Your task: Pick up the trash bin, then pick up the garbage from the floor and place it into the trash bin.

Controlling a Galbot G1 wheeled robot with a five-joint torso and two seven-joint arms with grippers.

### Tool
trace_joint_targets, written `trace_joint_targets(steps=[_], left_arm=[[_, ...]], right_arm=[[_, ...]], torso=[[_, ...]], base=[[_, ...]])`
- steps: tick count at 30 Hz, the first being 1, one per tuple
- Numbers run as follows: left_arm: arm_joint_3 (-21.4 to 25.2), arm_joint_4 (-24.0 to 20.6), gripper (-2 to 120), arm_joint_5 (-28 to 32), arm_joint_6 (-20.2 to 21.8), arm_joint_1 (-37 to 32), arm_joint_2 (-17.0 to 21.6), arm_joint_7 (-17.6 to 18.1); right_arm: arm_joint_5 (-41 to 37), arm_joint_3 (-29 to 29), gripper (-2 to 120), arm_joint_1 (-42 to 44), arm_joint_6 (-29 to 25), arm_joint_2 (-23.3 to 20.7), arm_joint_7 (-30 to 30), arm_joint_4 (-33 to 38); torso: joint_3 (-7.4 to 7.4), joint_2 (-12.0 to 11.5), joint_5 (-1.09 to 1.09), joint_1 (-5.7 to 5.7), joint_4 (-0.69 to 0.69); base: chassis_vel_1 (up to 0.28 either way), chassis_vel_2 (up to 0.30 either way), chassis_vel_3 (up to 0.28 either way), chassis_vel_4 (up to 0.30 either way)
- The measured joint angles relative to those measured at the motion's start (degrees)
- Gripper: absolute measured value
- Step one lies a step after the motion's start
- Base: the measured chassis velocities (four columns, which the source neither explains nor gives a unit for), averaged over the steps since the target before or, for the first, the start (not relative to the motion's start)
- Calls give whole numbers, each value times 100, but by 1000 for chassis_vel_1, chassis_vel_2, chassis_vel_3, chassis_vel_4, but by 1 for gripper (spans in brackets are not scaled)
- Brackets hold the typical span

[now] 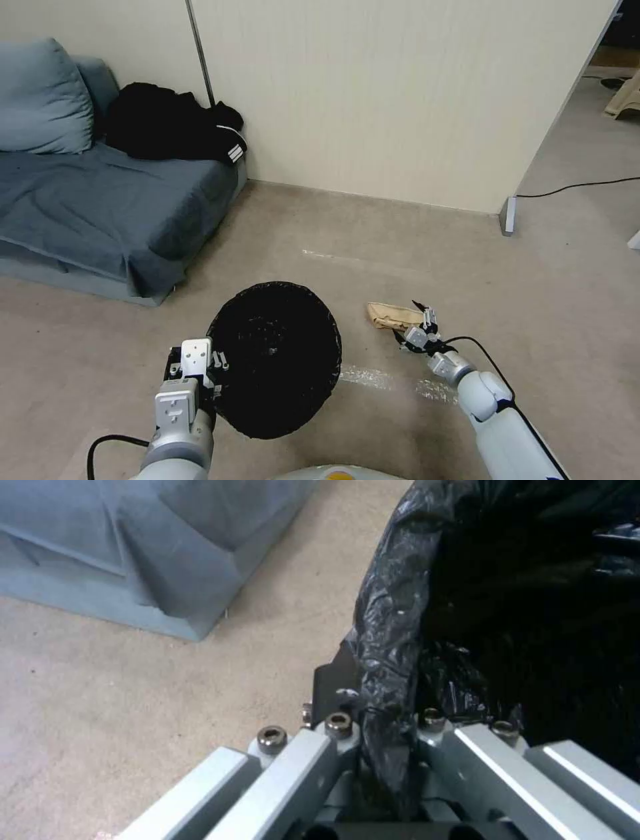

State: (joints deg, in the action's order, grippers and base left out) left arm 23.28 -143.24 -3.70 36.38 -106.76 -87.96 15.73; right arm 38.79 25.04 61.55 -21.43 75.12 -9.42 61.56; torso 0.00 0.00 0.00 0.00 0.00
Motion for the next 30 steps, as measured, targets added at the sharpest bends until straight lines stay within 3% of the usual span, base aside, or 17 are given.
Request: trace_joint_targets(steps=[13,16,19,30], left_arm=[[-49,0,0,-64,-12,-17,-10,0],[-66,0,0,-75,-18,-23,-10,0],[-78,0,0,-101,-25,-61,-6,3],[-44,0,0,-173,-41,-171,3,7]], right_arm=[[0,-28,96,-296,-28,145,5,-692],[-24,-9,89,-397,-75,159,6,-901],[-60,37,73,-663,-150,195,20,-1355],[-391,135,33,-1362,-300,286,-58,-2602]], torso=[[0,0,-1,0,0],[0,0,0,0,0],[0,0,0,0,0],[0,0,0,0,0]], base=[[0,0,0,0],[0,0,0,0],[0,0,0,0],[0,0,0,0]])
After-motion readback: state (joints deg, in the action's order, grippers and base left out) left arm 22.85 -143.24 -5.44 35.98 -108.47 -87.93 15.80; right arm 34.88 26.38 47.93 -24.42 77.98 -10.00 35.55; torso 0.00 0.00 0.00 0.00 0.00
